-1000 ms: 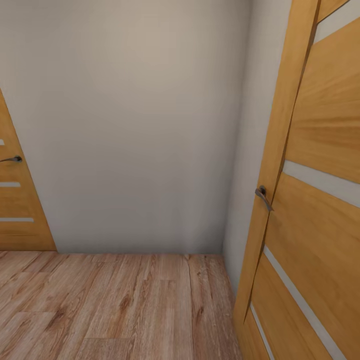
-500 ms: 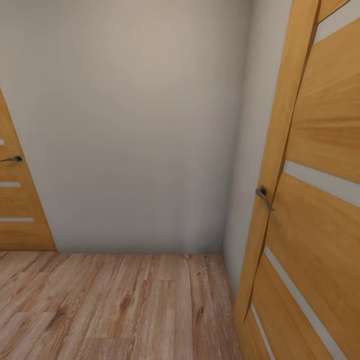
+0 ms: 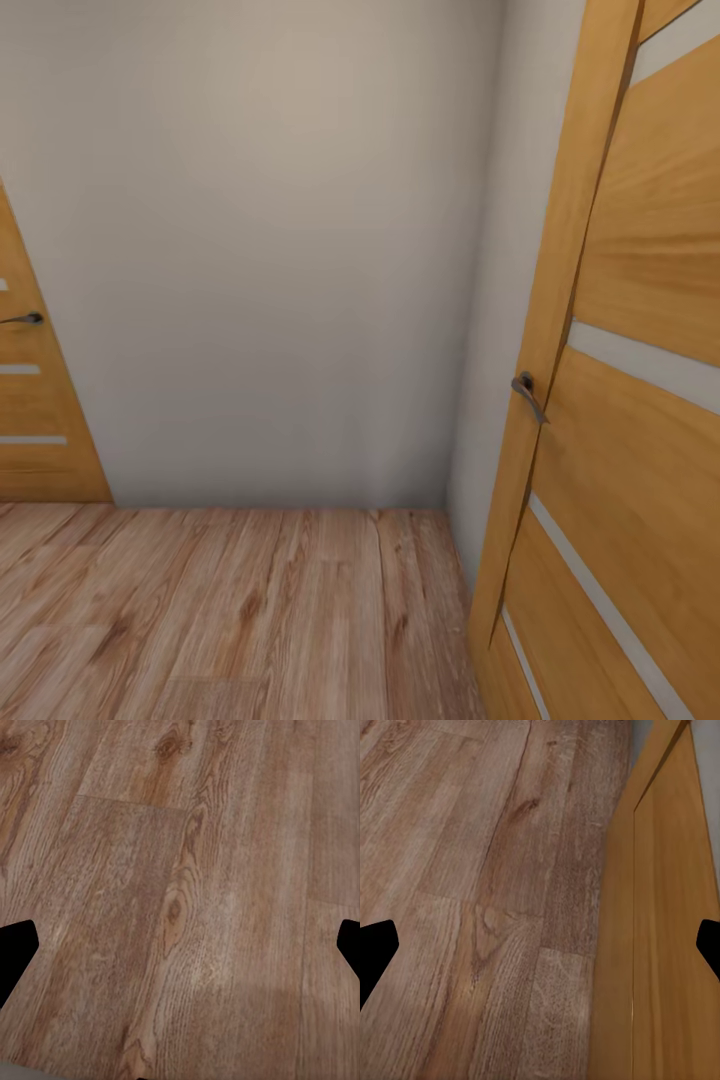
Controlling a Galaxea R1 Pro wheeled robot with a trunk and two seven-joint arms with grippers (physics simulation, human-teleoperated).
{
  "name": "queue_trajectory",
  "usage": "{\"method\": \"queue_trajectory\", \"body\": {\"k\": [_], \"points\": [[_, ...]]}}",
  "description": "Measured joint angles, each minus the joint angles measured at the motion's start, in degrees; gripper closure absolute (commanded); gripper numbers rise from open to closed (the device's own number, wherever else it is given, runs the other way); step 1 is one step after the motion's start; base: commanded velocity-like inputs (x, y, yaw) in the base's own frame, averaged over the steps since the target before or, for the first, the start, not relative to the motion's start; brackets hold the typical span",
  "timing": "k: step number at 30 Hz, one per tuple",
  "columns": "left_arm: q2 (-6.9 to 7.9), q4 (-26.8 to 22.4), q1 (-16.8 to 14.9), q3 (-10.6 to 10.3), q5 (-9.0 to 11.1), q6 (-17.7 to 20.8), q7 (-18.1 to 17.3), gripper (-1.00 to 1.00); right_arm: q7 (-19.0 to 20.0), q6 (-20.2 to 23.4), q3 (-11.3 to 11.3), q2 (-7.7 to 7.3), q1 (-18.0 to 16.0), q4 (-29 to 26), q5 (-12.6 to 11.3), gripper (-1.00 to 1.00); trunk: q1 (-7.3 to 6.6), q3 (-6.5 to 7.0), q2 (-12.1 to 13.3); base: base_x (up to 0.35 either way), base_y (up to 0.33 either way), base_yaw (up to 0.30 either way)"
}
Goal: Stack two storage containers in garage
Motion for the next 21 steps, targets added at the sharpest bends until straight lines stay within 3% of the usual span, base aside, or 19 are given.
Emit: {"method": "queue_trajectory", "body": {"k": [5,21], "points": [[0.01,-0.01,0.00,-0.01,0.01,0.00,0.00,-1.00,0.00,0.00,0.00,0.00,0.03,0.00,0.00,-1.00,0.00,0.00,0.00,0.140,0.026,0.000],[-0.07,-0.01,0.00,0.00,-0.01,0.00,0.00,-1.00,0.00,-0.08,0.00,0.00,0.03,-0.02,0.00,-1.00,0.01,0.00,0.00,0.009,0.002,0.000]]}}
